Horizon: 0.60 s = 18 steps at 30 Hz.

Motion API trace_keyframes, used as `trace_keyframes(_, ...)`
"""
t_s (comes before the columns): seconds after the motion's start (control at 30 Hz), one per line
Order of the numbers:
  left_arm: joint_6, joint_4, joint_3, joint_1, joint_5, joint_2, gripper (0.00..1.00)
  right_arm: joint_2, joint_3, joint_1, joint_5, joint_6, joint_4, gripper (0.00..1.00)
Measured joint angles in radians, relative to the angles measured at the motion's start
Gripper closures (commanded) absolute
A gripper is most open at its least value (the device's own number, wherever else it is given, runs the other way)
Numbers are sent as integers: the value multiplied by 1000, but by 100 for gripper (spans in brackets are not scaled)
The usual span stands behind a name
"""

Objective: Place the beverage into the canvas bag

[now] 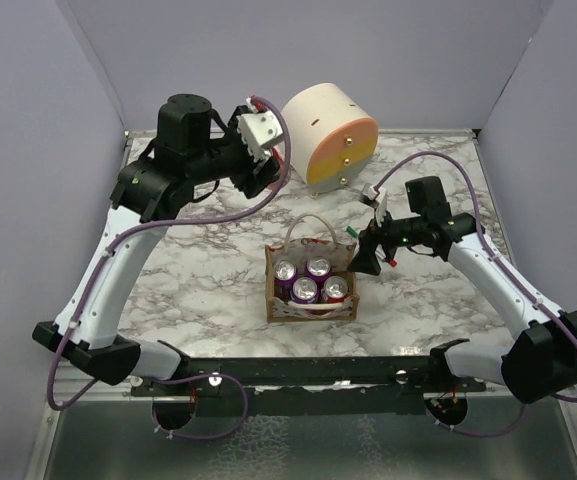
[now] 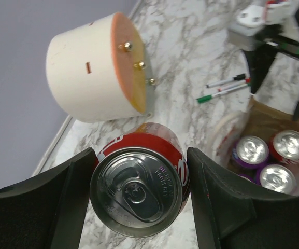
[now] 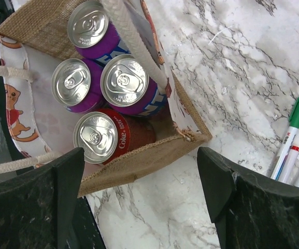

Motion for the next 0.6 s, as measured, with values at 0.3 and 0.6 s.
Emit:
trace_keyframes(0.3, 91, -171, -93, 18, 342, -126, 100, 17, -4, 3, 45, 16, 17, 15)
trace_keyframes(0.6, 129, -223, -230, 33, 479, -134, 100, 17, -35, 3, 55, 15, 37, 18)
